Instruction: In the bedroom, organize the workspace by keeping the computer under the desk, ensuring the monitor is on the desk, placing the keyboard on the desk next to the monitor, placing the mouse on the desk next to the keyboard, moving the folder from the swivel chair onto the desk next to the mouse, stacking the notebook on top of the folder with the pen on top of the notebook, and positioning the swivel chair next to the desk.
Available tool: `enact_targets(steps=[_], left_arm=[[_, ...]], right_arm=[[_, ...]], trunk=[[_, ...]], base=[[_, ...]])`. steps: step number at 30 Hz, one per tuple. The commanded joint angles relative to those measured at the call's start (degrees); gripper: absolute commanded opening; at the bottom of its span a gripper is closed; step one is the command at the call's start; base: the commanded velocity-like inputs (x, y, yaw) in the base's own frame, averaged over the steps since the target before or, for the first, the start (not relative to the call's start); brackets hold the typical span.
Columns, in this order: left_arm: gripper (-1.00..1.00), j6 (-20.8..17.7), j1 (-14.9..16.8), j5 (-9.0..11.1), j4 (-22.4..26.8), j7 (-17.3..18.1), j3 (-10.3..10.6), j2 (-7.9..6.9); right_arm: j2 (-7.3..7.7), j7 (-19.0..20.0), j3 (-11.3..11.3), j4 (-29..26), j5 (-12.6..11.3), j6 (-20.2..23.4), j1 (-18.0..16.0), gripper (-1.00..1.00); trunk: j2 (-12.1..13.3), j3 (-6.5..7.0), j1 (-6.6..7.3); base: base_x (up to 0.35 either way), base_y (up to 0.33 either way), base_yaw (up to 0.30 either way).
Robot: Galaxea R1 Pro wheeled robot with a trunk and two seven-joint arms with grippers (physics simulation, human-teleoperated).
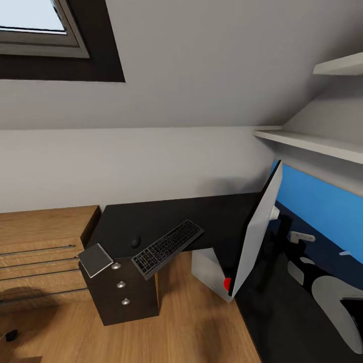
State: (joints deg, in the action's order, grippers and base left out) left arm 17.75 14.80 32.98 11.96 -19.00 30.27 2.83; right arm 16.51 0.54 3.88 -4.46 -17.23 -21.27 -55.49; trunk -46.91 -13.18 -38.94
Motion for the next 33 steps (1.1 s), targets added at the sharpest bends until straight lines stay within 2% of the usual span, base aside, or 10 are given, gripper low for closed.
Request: enact_targets(steps=[1,9,14,18,21,22,23,27,30,33], left_arm=[[1.0,0.18,0.05,0.38,-0.01,-0.33,0.49,-0.01],[1.0,0.24,0.05,0.42,0.05,-0.48,0.45,0.01],[1.0,0.26,0.05,0.42,0.22,-0.66,0.24,0.0],[1.0,0.27,0.05,0.44,0.59,-0.66,0.25,0.05],[1.0,-0.98,0.05,0.49,9.1,-0.57,0.05,-0.22],[1.0,-3.81,0.05,0.5,14.69,-0.91,0.05,-0.29],[1.0,-5.35,0.05,0.5,16.65,-1.16,0.05,-0.31],[1.0,-17.48,0.05,0.56,28.83,-3.89,-0.03,-0.39],[1.0,-24.79,0.05,0.65,37.06,-6.0,-0.1,-0.43],[1.0,-28.73,0.05,1.28,42.31,-7.55,-0.41,-0.41]], right_arm=[[0.02,0.02,0.42,0.06,-0.53,-0.17,-0.06,1.0],[0.06,-0.19,0.43,0.11,-0.52,1.12,-0.06,1.0],[0.15,-0.31,0.43,0.02,-0.56,3.95,-0.06,1.0],[0.18,-0.43,0.42,-0.02,-0.56,5.12,-0.06,1.0],[0.19,-0.45,0.43,-0.02,-0.55,5.32,-0.06,1.0],[0.19,-0.45,0.43,-0.06,-0.55,5.34,-0.06,1.0],[0.19,-0.46,0.43,-0.07,-0.54,5.34,-0.06,1.0],[0.19,-0.51,0.43,-0.12,-0.54,5.36,-0.06,1.0],[0.19,-0.87,0.43,-0.17,-0.55,5.36,-0.06,1.0],[0.19,-1.26,0.43,-0.23,-0.54,5.36,-0.06,1.0]], trunk=[[-0.06,-0.08,-0.01],[-0.06,-0.08,-0.01],[-0.06,-0.08,-0.01],[-1.67,-0.8,-0.89],[-2.87,-1.34,-1.55],[-3.27,-1.52,-1.77],[-3.67,-1.7,-1.99],[-5.28,-2.41,-2.86],[-6.48,-2.95,-3.52],[-7.68,-3.49,-4.18]], base=[[0.004,-0.003,0.0],[0.0,0.0,0.0],[0.0,0.0,0.0],[0.0,0.0,0.0],[0.0,0.0,0.0],[0.0,0.0,0.0],[0.0,0.0,0.0],[0.0,0.0,0.0],[0.0,0.0,0.0],[0.0,0.0,0.0]])
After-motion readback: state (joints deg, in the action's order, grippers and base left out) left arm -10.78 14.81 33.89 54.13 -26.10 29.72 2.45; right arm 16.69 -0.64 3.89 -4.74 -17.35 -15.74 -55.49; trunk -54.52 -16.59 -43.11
